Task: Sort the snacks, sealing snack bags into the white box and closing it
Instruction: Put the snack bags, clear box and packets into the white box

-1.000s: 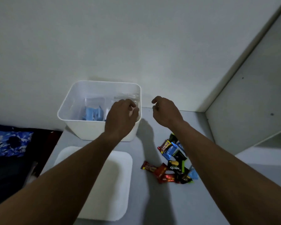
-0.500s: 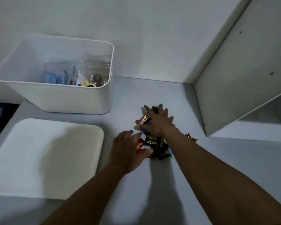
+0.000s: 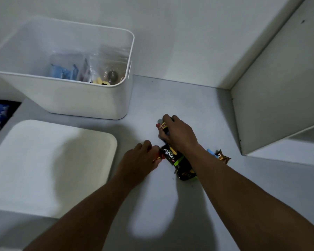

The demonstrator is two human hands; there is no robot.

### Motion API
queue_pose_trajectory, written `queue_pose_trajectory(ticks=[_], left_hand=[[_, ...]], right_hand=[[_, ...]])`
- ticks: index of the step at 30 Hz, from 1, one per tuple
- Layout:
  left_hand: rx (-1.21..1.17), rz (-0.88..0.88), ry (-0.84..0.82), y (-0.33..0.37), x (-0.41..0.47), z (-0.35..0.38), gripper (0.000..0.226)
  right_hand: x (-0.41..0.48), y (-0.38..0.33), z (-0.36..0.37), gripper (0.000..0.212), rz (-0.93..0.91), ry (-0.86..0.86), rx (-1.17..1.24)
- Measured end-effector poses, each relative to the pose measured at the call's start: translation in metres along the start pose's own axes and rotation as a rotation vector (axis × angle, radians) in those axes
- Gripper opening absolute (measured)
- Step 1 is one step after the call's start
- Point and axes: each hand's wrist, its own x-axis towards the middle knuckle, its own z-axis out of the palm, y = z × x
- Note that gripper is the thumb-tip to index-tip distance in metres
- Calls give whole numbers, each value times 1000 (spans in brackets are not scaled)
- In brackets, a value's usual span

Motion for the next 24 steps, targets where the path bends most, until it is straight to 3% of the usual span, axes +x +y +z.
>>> queue_pose_trajectory(ticks=[3,12,15,24], left_hand=[[2,18,-1,-5,5,-4,34],[-69,-38,108,-26,17,-89,30],[-82,-104,104,-47,26,-146,35],[-119,-262,321,-159,48,-262,37]], right_hand=[[4,-3,-5,33,19,75,-6],[28,-28,-82,24,47,36,152],[44,-60,-118,22,56,61,218],[117,-180,-175,28,28,145,412]])
